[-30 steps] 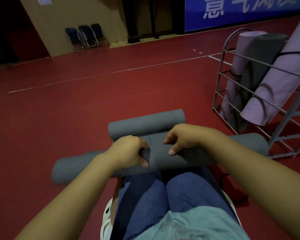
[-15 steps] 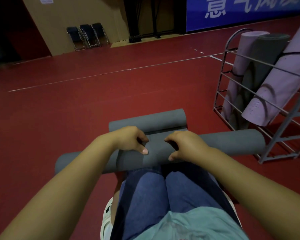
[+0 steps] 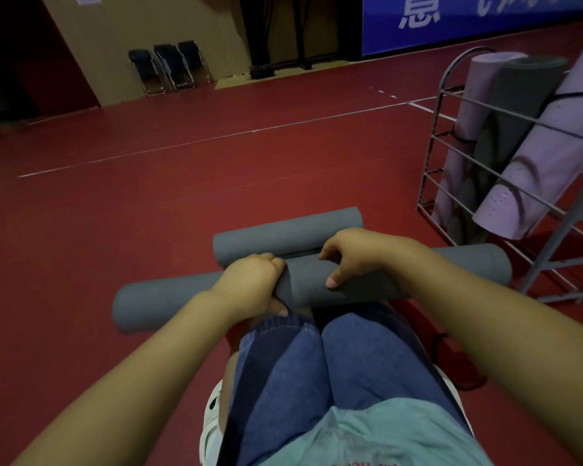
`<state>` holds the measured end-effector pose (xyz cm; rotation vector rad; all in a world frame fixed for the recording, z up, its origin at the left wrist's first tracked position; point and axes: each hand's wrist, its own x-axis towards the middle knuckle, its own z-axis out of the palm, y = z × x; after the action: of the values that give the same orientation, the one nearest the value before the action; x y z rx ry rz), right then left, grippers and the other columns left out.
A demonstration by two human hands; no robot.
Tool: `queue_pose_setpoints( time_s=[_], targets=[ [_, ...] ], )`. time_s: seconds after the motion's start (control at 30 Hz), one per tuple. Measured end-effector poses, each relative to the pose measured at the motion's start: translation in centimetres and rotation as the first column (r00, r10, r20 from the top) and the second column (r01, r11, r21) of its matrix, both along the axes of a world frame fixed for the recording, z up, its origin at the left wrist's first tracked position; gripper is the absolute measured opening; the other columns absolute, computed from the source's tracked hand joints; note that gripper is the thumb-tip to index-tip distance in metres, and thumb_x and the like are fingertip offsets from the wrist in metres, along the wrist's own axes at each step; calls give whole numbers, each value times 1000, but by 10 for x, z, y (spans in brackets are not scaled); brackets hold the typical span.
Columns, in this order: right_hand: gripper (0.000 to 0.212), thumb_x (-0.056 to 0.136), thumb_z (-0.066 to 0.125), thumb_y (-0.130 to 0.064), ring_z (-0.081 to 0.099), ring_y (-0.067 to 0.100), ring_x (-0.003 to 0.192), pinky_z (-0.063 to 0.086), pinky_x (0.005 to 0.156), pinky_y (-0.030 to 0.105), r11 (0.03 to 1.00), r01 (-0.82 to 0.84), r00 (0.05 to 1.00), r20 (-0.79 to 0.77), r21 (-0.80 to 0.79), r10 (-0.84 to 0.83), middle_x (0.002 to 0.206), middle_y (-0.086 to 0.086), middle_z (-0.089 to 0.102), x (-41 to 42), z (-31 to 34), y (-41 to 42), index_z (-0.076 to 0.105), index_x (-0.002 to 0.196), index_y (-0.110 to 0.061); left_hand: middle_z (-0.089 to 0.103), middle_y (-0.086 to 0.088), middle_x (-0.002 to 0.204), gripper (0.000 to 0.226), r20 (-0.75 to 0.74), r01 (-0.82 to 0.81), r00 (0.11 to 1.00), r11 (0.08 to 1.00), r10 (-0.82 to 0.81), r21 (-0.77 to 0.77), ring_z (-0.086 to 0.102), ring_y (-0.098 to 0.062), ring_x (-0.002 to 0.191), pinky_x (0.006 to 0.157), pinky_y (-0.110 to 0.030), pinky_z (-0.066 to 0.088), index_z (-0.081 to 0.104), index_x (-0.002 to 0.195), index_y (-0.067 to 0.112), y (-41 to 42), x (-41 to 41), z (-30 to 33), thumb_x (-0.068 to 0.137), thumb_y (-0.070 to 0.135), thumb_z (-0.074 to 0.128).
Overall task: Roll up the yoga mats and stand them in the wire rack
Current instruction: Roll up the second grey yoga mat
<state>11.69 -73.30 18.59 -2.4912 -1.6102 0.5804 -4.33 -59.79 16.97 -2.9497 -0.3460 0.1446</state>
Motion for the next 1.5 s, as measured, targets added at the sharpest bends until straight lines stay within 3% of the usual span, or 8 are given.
queue_pose_setpoints(
  time_s=[0.23, 0.37, 0.47, 0.77, 1.0, 1.23, 1.33, 1.5],
  targets=[
    [69, 64, 81, -45, 57, 22, 102, 50, 88, 40, 998, -62, 983, 172, -23, 65, 117, 2, 59, -7, -17, 3, 55, 122, -19, 64, -1, 120, 63, 39, -27, 999, 978, 36, -208, 58, -21, 107, 79, -28, 44, 57, 126, 21, 13, 6, 11, 72, 47, 75],
    [71, 58, 83, -50, 57, 21, 100, 51, 84, 40, 998, -64, 973, 221, -29, 68, 113, -1, 59, -3, -17, 10, 55, 116, -21, 63, -3, 118, 64, -23, 3, 1000, 988, -7, -154, 58, -23, 106, 78, -30, 42, 55, 123, 19, 19, 14, 11, 71, 50, 75],
    [71, 56, 82, -53, 57, 19, 97, 52, 83, 40, 997, -78, 978, 196, -2, 77, 110, -3, 60, 5, -19, 10, 56, 115, -23, 56, -5, 119, 81, -46, 43, 998, 999, -44, -20, 55, -25, 108, 85, -34, 43, 47, 126, 15, 17, 11, 1, 63, 56, 77],
    [70, 59, 83, -50, 57, 17, 100, 48, 85, 32, 976, -62, 985, 167, 207, 27, 112, -2, 62, 31, 37, 1, 58, 118, -20, 59, -3, 108, 69, 57, 116, 991, 986, -123, 118, 58, -25, 98, 78, -35, 48, 53, 115, 16, 28, 34, 69, 62, 55, 75],
    [60, 58, 81, -55, 57, -1, 91, 51, 79, 23, 980, -112, 994, 16, 167, 111, 101, -19, 59, 5, 86, -51, 58, 110, -33, 60, 15, 93, 62, -43, 189, 981, 982, -190, -25, 55, -8, 82, 74, -31, 49, 55, 109, 32, -9, 4, 129, 58, 62, 74],
    [64, 57, 78, -61, 56, 4, 87, 51, 79, 29, 974, -224, 975, 25, 47, 223, 100, -15, 60, -43, 33, -79, 58, 109, -30, 63, 8, 100, 61, -107, 264, 959, 964, -262, 2, 59, -16, 89, 72, -26, 42, 55, 105, 28, -47, -51, 69, 61, 68, 66],
    [65, 57, 80, -59, 57, 8, 90, 50, 81, 28, 976, -217, 976, -37, -22, 216, 104, -12, 61, -53, -2, -81, 57, 110, -28, 64, 5, 100, 60, -140, 243, 958, 968, -249, -59, 59, -19, 91, 70, -28, 38, 56, 104, 26, -51, -58, 32, 61, 67, 67],
    [60, 54, 82, -59, 61, 5, 84, 52, 79, 28, 976, -177, 975, -155, -130, 157, 95, -15, 64, -37, -7, -64, 62, 101, -28, 66, 7, 93, 64, -196, 125, 963, 950, -186, -286, 60, -14, 84, 74, -32, 48, 61, 103, 25, -32, -45, 20, 56, 66, 75]
  ],
)
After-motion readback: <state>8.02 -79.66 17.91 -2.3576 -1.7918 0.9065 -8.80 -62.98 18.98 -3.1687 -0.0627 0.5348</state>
